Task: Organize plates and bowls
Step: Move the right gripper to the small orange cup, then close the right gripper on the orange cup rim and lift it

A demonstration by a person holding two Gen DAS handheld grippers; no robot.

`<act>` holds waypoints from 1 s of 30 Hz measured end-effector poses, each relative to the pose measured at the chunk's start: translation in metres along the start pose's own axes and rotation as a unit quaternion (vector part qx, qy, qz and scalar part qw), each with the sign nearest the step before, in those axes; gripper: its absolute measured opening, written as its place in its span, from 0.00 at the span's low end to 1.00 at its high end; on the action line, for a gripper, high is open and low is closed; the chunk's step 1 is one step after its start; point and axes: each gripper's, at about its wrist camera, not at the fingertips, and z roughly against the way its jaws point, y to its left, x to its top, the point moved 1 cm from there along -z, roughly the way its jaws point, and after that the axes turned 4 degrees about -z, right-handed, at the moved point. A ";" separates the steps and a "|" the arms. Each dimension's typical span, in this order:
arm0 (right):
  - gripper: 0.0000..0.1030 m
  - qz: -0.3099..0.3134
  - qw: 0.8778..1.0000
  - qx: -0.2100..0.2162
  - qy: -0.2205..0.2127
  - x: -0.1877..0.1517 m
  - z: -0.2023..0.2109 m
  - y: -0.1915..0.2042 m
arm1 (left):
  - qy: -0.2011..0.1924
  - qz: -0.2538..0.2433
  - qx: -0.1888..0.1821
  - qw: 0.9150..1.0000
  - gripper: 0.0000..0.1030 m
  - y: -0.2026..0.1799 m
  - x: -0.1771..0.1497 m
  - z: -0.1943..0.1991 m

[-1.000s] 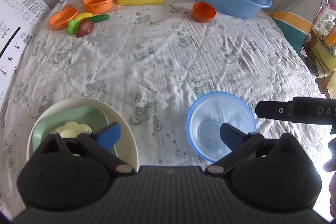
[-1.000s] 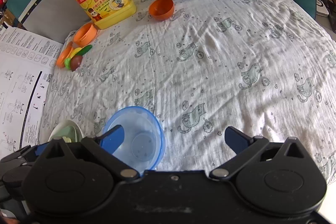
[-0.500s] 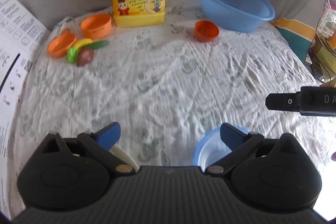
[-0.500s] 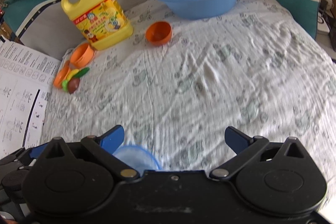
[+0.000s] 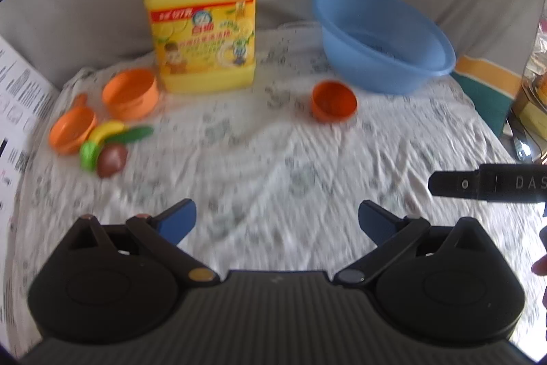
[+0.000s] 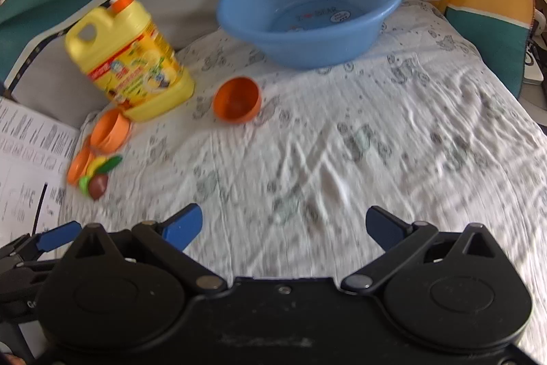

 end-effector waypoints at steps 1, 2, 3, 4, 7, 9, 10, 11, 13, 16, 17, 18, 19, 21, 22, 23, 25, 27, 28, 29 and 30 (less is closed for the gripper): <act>1.00 -0.004 1.000 0.001 0.000 0.006 -0.005 -0.001 | -0.004 -0.002 0.001 1.000 1.00 -0.001 0.006 -0.005; 1.00 -0.009 1.000 0.002 -0.001 0.013 -0.009 -0.001 | -0.008 -0.004 0.002 1.000 1.00 -0.001 0.013 -0.011; 1.00 -0.015 1.000 0.003 -0.002 0.019 -0.014 -0.002 | -0.012 -0.006 0.002 1.000 1.00 -0.002 0.019 -0.016; 1.00 -0.021 1.000 0.004 -0.004 0.025 -0.019 -0.003 | -0.014 -0.010 0.003 1.000 1.00 -0.003 0.025 -0.023; 1.00 -0.030 0.999 0.013 -0.014 0.045 -0.033 -0.005 | -0.020 -0.013 0.004 1.000 1.00 -0.005 0.043 -0.043; 1.00 -0.036 0.999 0.019 -0.021 0.056 -0.043 -0.005 | -0.021 -0.014 0.006 1.000 1.00 -0.006 0.053 -0.058; 0.98 -0.038 0.999 0.022 -0.025 0.060 -0.047 -0.005 | -0.021 -0.014 0.008 1.000 1.00 -0.008 0.057 -0.065; 0.95 -0.039 0.999 0.025 -0.027 0.066 -0.053 -0.004 | -0.020 -0.013 0.008 1.000 1.00 -0.009 0.061 -0.072; 0.90 -0.044 0.998 0.029 -0.027 0.074 -0.064 -0.004 | -0.016 -0.012 0.005 1.000 1.00 -0.013 0.068 -0.087; 0.78 -0.057 0.997 0.039 -0.019 0.085 -0.081 -0.004 | -0.009 -0.013 0.002 1.000 0.90 -0.019 0.074 -0.107; 0.73 -0.061 0.997 0.043 -0.017 0.086 -0.086 -0.005 | -0.005 -0.010 -0.001 1.000 0.89 -0.020 0.076 -0.114; 0.71 -0.063 0.997 0.046 -0.014 0.087 -0.091 -0.004 | -0.002 -0.006 -0.006 1.000 0.86 -0.020 0.078 -0.120; 0.66 -0.064 0.997 0.048 -0.011 0.089 -0.097 -0.003 | -0.001 -0.002 -0.010 1.000 0.83 -0.020 0.079 -0.125; 0.59 -0.062 0.997 0.052 -0.006 0.091 -0.105 0.000 | 0.001 0.000 -0.017 1.000 0.78 -0.021 0.082 -0.133; 0.54 -0.061 0.997 0.054 -0.004 0.092 -0.110 0.001 | 0.002 -0.001 -0.019 1.000 0.74 -0.022 0.083 -0.137; 0.50 -0.062 0.997 0.056 -0.001 0.093 -0.115 0.003 | 0.003 -0.003 -0.021 1.000 0.71 -0.023 0.084 -0.142; 0.42 -0.065 0.996 0.061 0.004 0.095 -0.124 0.005 | 0.006 -0.010 -0.023 1.000 0.57 -0.027 0.086 -0.149; 0.36 -0.069 0.995 0.068 0.008 0.097 -0.132 0.007 | 0.011 -0.016 -0.029 0.999 0.47 -0.030 0.088 -0.157; 0.34 -0.071 0.995 0.071 0.010 0.098 -0.136 0.008 | 0.012 -0.017 -0.034 0.999 0.39 -0.031 0.088 -0.160; 0.29 -0.072 0.995 0.073 0.012 0.098 -0.139 0.009 | 0.013 -0.018 -0.039 0.999 0.35 -0.033 0.089 -0.163; 0.26 -0.072 0.994 0.076 0.014 0.099 -0.142 0.010 | 0.015 -0.019 -0.045 0.999 0.29 -0.035 0.090 -0.165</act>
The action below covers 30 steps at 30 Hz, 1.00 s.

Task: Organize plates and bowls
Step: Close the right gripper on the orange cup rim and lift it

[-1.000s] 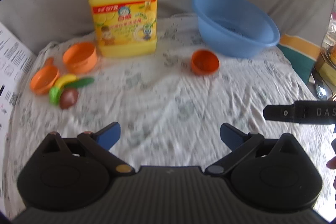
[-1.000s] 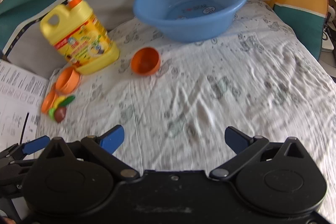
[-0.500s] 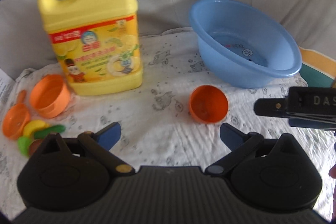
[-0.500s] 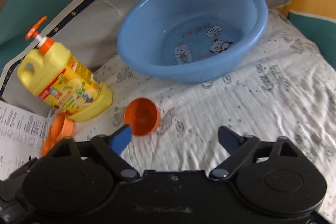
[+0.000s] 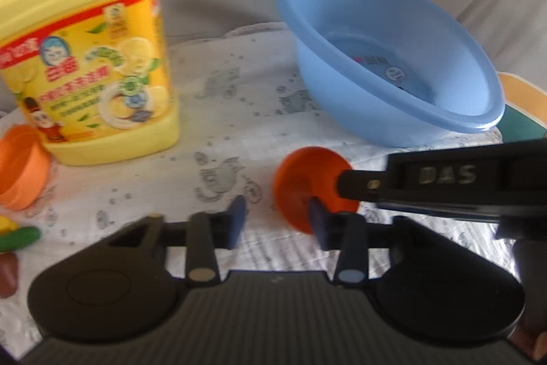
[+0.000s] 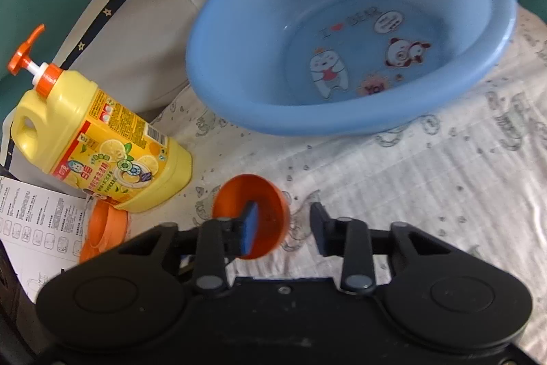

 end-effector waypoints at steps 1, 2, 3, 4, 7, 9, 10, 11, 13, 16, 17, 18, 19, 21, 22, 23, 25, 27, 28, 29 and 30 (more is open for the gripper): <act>0.22 0.000 1.000 0.002 0.004 0.000 -0.004 0.001 | 0.001 -0.002 -0.005 1.000 0.25 -0.001 0.001 -0.002; 0.19 -0.001 1.000 0.004 0.008 0.001 -0.007 0.002 | 0.002 -0.004 -0.010 1.000 0.24 -0.003 0.001 -0.004; 0.19 0.000 1.000 0.001 0.009 0.000 -0.009 0.003 | 0.002 -0.007 -0.007 1.000 0.23 -0.005 0.001 -0.005; 0.19 0.005 1.000 -0.002 0.007 0.000 -0.011 0.004 | 0.001 -0.012 -0.004 1.000 0.22 -0.006 0.001 -0.005; 0.19 0.009 1.000 0.000 0.006 -0.002 -0.010 0.006 | 0.007 -0.006 -0.007 1.000 0.21 -0.004 -0.001 -0.005; 0.19 0.016 1.000 0.000 0.007 -0.004 -0.008 0.009 | 0.013 0.001 -0.011 1.000 0.21 -0.001 -0.002 -0.003; 0.19 0.018 1.000 -0.001 0.009 -0.005 -0.007 0.011 | 0.015 0.001 -0.009 1.000 0.21 -0.001 -0.004 -0.001; 0.19 0.020 1.000 -0.002 0.011 -0.007 -0.006 0.012 | 0.015 0.001 -0.008 1.000 0.21 -0.001 -0.005 0.001; 0.19 0.027 1.000 -0.007 0.015 -0.011 -0.005 0.016 | 0.014 0.002 -0.006 1.000 0.21 0.000 -0.008 0.007; 0.19 0.033 0.999 -0.006 0.021 -0.020 -0.001 0.020 | 0.019 -0.001 -0.002 1.000 0.21 0.000 -0.013 0.016; 0.19 0.034 0.999 -0.006 0.023 -0.022 0.001 0.022 | 0.020 -0.001 -0.001 1.000 0.21 0.001 -0.016 0.019; 0.19 0.036 0.999 -0.006 0.024 -0.025 0.003 0.023 | 0.021 -0.001 -0.001 1.000 0.21 0.001 -0.018 0.023; 0.19 0.038 0.999 -0.006 0.025 -0.028 0.005 0.025 | 0.022 -0.001 0.000 1.000 0.21 0.001 -0.021 0.028; 0.19 0.042 0.999 -0.006 0.029 -0.035 0.010 0.029 | 0.024 0.000 0.002 1.000 0.21 0.002 -0.026 0.036; 0.19 0.044 0.999 -0.006 0.031 -0.039 0.012 0.032 | 0.025 0.001 0.003 1.000 0.21 0.003 -0.028 0.040; 0.19 0.046 0.998 -0.005 0.033 -0.044 0.016 0.034 | 0.026 0.002 0.005 1.000 0.21 0.004 -0.031 0.045; 0.19 0.050 0.998 -0.003 0.038 -0.052 0.021 0.039 | 0.028 0.007 0.007 1.000 0.21 0.008 -0.037 0.055; 0.19 0.055 0.998 -0.001 0.042 -0.060 0.028 0.045 | 0.030 0.011 0.010 0.999 0.21 0.012 -0.044 0.064; 0.19 0.057 0.997 0.001 0.044 -0.065 0.031 0.048 | 0.031 0.012 0.013 0.999 0.21 0.015 -0.047 0.070; 0.19 0.059 0.997 0.003 0.046 -0.070 0.035 0.052 | 0.032 0.014 0.015 0.999 0.21 0.017 -0.051 0.075; 0.19 0.062 0.997 0.005 0.048 -0.075 0.038 0.055 | 0.032 0.015 0.018 0.999 0.21 0.019 -0.054 0.081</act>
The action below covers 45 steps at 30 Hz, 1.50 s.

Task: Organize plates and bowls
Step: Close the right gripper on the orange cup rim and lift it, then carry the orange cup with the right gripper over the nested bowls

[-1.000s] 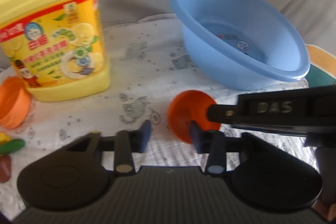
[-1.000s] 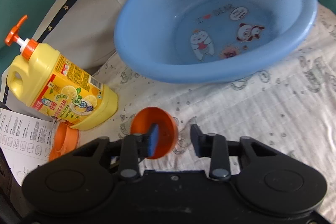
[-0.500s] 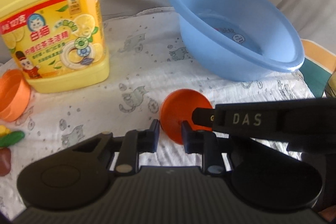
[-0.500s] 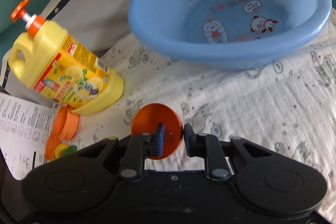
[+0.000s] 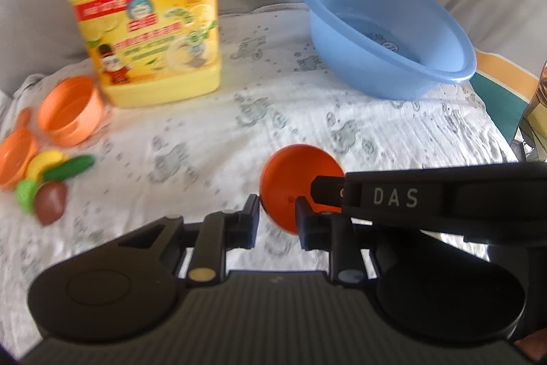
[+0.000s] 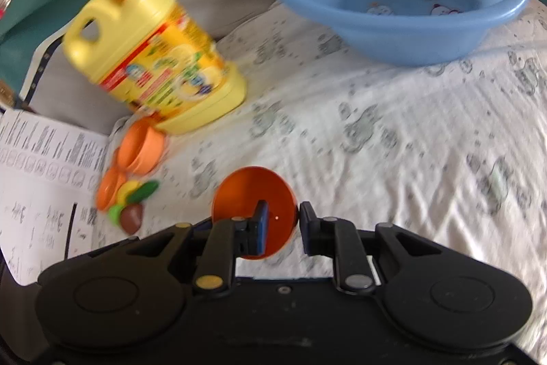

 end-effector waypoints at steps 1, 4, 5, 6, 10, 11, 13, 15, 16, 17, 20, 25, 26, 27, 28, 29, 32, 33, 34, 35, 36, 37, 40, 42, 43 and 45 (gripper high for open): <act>0.19 0.003 1.000 0.002 0.002 -0.005 0.003 0.004 | 0.000 0.002 0.002 1.000 0.21 0.002 -0.004 0.006; 0.19 0.012 1.000 0.009 0.006 -0.019 0.013 0.016 | -0.002 0.010 0.008 1.000 0.21 0.007 -0.016 0.024; 0.19 0.016 1.000 0.011 0.008 -0.024 0.017 0.020 | -0.002 0.013 0.009 1.000 0.21 0.009 -0.020 0.031; 0.19 0.019 1.000 0.013 0.010 -0.029 0.020 0.024 | -0.003 0.015 0.011 1.000 0.21 0.011 -0.024 0.038; 0.19 0.030 0.999 0.021 0.016 -0.047 0.036 0.036 | -0.007 0.025 0.016 1.000 0.21 0.013 -0.042 0.064; 0.19 0.033 0.999 0.022 0.018 -0.052 0.040 0.039 | -0.008 0.026 0.017 0.999 0.21 0.014 -0.046 0.071; 0.19 0.038 0.999 0.025 0.021 -0.061 0.047 0.044 | -0.011 0.029 0.018 0.999 0.21 0.016 -0.056 0.083; 0.19 0.043 0.998 0.028 0.024 -0.071 0.054 0.047 | -0.015 0.035 0.017 0.999 0.21 0.017 -0.066 0.096; 0.19 0.046 0.998 0.030 0.025 -0.077 0.058 0.050 | -0.016 0.037 0.018 0.999 0.21 0.017 -0.071 0.101; 0.19 0.048 0.998 0.031 0.026 -0.082 0.062 0.051 | -0.017 0.039 0.019 0.999 0.21 0.018 -0.076 0.106; 0.19 0.057 0.997 0.034 0.030 -0.099 0.073 0.057 | -0.017 0.047 0.020 0.999 0.21 0.019 -0.092 0.121; 0.19 0.068 0.996 0.040 0.033 -0.125 0.093 0.061 | -0.021 0.062 0.014 0.998 0.21 0.020 -0.116 0.144; 0.19 0.069 0.996 0.041 0.033 -0.128 0.096 0.061 | -0.023 0.063 0.012 0.998 0.21 0.019 -0.121 0.148; 0.19 0.071 0.996 0.041 0.032 -0.132 0.100 0.060 | -0.025 0.064 0.011 0.998 0.21 0.017 -0.125 0.152; 0.19 0.072 0.996 0.041 0.032 -0.136 0.104 0.059 | -0.027 0.063 0.009 0.998 0.21 0.015 -0.129 0.156; 0.19 0.072 0.996 0.041 0.032 -0.140 0.107 0.057 | -0.029 0.062 0.007 0.998 0.21 0.012 -0.132 0.160; 0.19 0.071 0.996 0.038 0.033 -0.150 0.117 0.049 | -0.031 0.053 0.003 0.998 0.21 0.001 -0.142 0.168; 0.19 0.070 0.996 0.037 0.033 -0.153 0.120 0.046 | -0.030 0.051 0.001 0.998 0.21 -0.003 -0.145 0.169; 0.19 0.069 0.996 0.036 0.033 -0.155 0.123 0.042 | -0.030 0.049 -0.001 0.998 0.22 -0.007 -0.147 0.169; 0.19 0.067 0.997 0.035 0.033 -0.157 0.125 0.038 | -0.029 0.047 -0.003 0.998 0.22 -0.011 -0.149 0.170; 0.19 0.066 0.997 0.034 0.033 -0.159 0.128 0.034 | -0.027 0.046 -0.006 0.999 0.22 -0.014 -0.151 0.170; 0.19 0.063 0.997 0.033 0.033 -0.160 0.130 0.030 | -0.025 0.044 -0.008 0.999 0.22 -0.018 -0.152 0.169; 0.19 0.056 0.997 0.031 0.032 -0.163 0.135 0.019 | -0.022 0.036 -0.012 0.999 0.22 -0.029 -0.156 0.169; 0.19 0.052 0.998 0.030 0.032 -0.164 0.138 0.012 | -0.019 0.030 -0.015 0.999 0.22 -0.036 -0.157 0.168; 0.19 0.050 0.998 0.030 0.032 -0.165 0.140 0.008 | -0.017 0.027 -0.017 0.999 0.22 -0.039 -0.157 0.167; 0.20 0.047 0.998 0.028 0.033 -0.166 0.142 0.000 | -0.012 0.022 -0.020 0.999 0.22 -0.045 -0.158 0.163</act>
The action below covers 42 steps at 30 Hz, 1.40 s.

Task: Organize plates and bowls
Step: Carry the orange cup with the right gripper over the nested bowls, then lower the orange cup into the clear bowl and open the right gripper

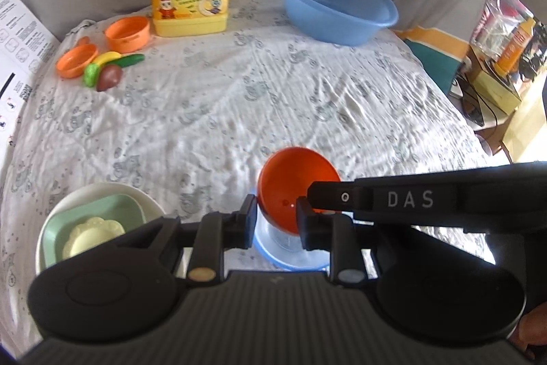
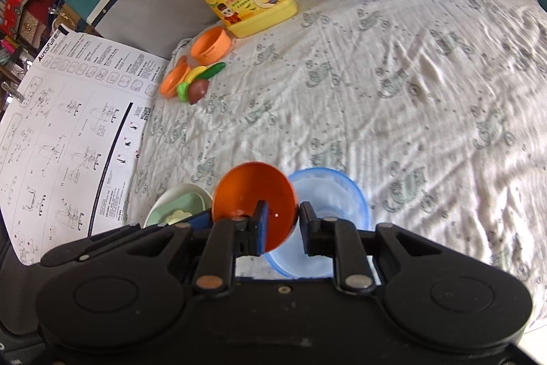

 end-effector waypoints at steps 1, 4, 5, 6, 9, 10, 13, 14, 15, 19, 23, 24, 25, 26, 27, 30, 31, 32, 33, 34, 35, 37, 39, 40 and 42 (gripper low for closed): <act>0.20 -0.001 1.000 -0.001 0.001 -0.001 0.000 -0.003 | 0.003 -0.002 0.000 1.000 0.22 -0.002 -0.001 -0.002; 0.20 -0.008 1.000 -0.002 0.007 -0.004 -0.001 -0.014 | 0.015 -0.006 -0.002 1.000 0.22 -0.007 -0.003 -0.011; 0.21 -0.010 1.000 -0.002 0.009 -0.005 -0.002 -0.015 | 0.019 -0.006 -0.003 1.000 0.22 -0.008 -0.003 -0.014; 0.21 -0.014 1.000 -0.002 0.011 -0.005 -0.004 -0.018 | 0.022 -0.007 -0.004 1.000 0.22 -0.010 -0.003 -0.016; 0.21 -0.020 1.000 -0.002 0.017 -0.005 -0.009 -0.023 | 0.030 -0.008 -0.004 1.000 0.22 -0.010 -0.003 -0.023; 0.21 -0.021 1.000 -0.002 0.019 -0.005 -0.011 -0.024 | 0.032 -0.008 -0.004 0.999 0.22 -0.010 -0.004 -0.025; 0.21 -0.025 0.999 0.000 0.023 -0.005 -0.014 -0.028 | 0.041 -0.009 -0.002 0.999 0.22 -0.010 -0.004 -0.032; 0.21 -0.025 0.999 0.000 0.024 -0.005 -0.015 -0.028 | 0.043 -0.008 -0.001 0.999 0.22 -0.010 -0.004 -0.034; 0.21 -0.026 0.999 -0.001 0.026 -0.006 -0.017 -0.027 | 0.046 -0.008 -0.001 0.999 0.22 -0.009 -0.004 -0.036; 0.24 -0.031 0.999 0.001 0.031 -0.005 -0.022 -0.029 | 0.052 -0.007 -0.003 0.999 0.24 -0.008 -0.005 -0.042; 0.31 -0.029 0.999 0.000 0.022 -0.004 -0.021 -0.027 | 0.044 -0.007 0.008 0.999 0.40 -0.005 -0.004 -0.040; 0.34 -0.030 0.999 0.001 0.018 -0.003 -0.019 -0.028 | 0.037 -0.006 0.017 0.999 0.51 -0.003 -0.003 -0.037; 0.39 -0.032 0.999 0.002 0.013 -0.001 -0.016 -0.028 | 0.030 -0.005 0.025 0.999 0.62 -0.001 -0.002 -0.034; 0.52 -0.035 0.999 0.002 0.008 0.001 -0.014 -0.029 | 0.022 -0.004 0.032 0.999 0.66 0.002 -0.001 -0.031; 0.61 -0.037 0.999 0.003 0.001 0.003 -0.011 -0.030 | 0.013 -0.002 0.036 0.999 0.75 0.005 -0.001 -0.027; 0.92 -0.040 0.999 0.012 -0.020 0.007 -0.001 -0.031 | -0.007 0.011 0.035 0.999 1.00 0.016 -0.001 -0.018; 0.95 -0.038 0.999 0.009 -0.025 0.007 0.001 -0.031 | -0.011 0.015 0.036 0.999 1.00 0.019 -0.001 -0.015; 0.98 -0.038 0.999 0.004 -0.027 0.008 0.002 -0.031 | -0.013 0.016 0.035 0.999 1.00 0.022 -0.002 -0.014; 1.00 -0.040 0.999 0.001 -0.027 0.009 0.003 -0.032 | -0.013 0.016 0.036 0.999 1.00 0.024 -0.003 -0.013; 1.00 -0.043 0.999 -0.001 -0.027 0.009 0.003 -0.033 | -0.012 0.016 0.036 0.999 1.00 0.026 -0.004 -0.013; 1.00 -0.047 0.999 -0.003 -0.026 0.009 0.003 -0.035 | -0.011 0.016 0.036 0.999 1.00 0.027 -0.006 -0.012; 1.00 -0.050 0.998 -0.009 -0.023 0.007 0.003 -0.037 | -0.010 0.014 0.036 0.999 1.00 0.029 -0.011 -0.013; 1.00 -0.049 0.998 -0.020 -0.023 0.004 0.002 -0.040 | -0.008 0.013 0.036 0.999 1.00 0.031 -0.015 -0.013; 1.00 -0.048 0.998 -0.026 -0.023 0.002 0.002 -0.041 | -0.007 0.012 0.035 0.999 1.00 0.031 -0.016 -0.014; 1.00 -0.050 0.998 -0.035 -0.020 -0.004 0.002 -0.045 | -0.006 0.012 0.035 0.999 1.00 0.033 -0.019 -0.014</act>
